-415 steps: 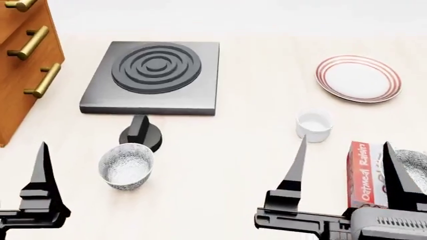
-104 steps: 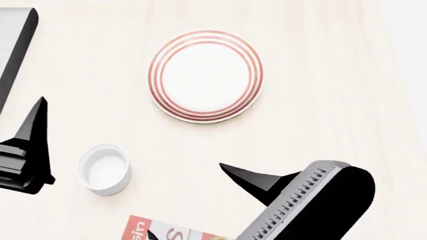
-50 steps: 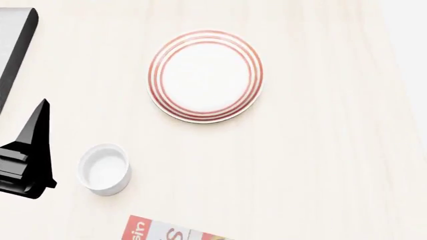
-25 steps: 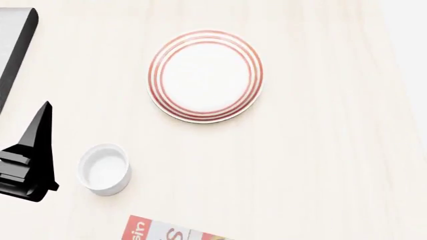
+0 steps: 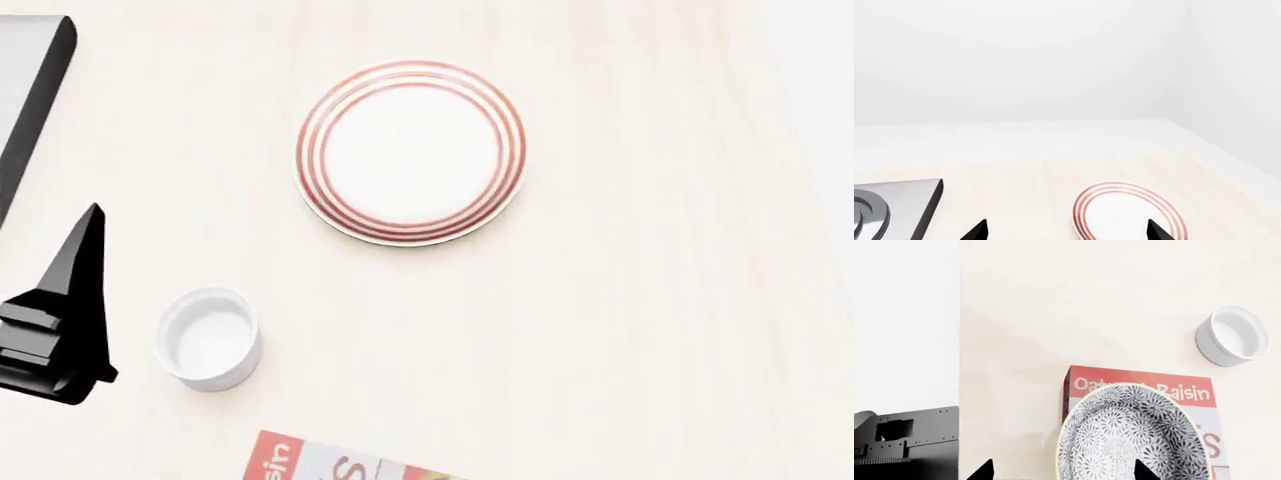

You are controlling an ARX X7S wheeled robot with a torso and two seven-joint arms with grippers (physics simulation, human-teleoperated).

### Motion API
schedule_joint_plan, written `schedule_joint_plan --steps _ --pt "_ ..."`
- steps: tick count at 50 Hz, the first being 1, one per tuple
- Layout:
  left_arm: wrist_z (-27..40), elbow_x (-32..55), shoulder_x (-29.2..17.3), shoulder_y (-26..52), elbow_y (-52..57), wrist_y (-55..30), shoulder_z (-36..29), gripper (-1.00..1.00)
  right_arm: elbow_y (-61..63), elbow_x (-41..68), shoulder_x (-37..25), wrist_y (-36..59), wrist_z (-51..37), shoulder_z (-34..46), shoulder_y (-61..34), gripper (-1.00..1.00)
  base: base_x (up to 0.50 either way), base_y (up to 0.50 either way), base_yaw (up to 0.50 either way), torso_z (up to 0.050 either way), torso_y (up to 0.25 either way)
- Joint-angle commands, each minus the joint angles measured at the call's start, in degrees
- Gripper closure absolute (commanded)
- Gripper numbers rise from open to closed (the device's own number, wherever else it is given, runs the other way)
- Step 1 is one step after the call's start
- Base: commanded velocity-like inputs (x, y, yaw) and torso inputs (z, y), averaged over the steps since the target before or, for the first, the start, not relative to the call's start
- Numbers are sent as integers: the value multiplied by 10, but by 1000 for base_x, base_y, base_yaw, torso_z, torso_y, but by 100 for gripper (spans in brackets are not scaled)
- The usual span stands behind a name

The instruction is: Pick the akita bowl on the cookies box and place it on the plate.

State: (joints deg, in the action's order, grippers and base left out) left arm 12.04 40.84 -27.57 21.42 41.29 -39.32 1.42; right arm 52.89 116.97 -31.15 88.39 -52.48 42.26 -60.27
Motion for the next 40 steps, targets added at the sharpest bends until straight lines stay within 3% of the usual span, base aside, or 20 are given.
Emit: schedule_joint_plan --steps 1,29,36,37,40 --pt "0 1 -2 -2 -1 3 0 -100 8 -55 6 2 53 25 6 -100 0 0 0 0 0" --pt "3 4 -5 -5 -1 7 -3 -100 13 -175 -24 -7 143 85 -7 -100 0 0 0 0 0" --pt "3 3 -6 -5 -1 9 -5 -100 22 -255 -31 -5 205 88 3 -100 0 0 0 0 0" --pt "4 3 -6 -5 -1 9 -5 -100 23 -264 -33 -7 214 89 4 100 0 0 0 0 0" --pt "4 4 -7 -5 -1 9 -5 -100 29 -296 -39 -13 236 91 6 100 0 0 0 0 0"
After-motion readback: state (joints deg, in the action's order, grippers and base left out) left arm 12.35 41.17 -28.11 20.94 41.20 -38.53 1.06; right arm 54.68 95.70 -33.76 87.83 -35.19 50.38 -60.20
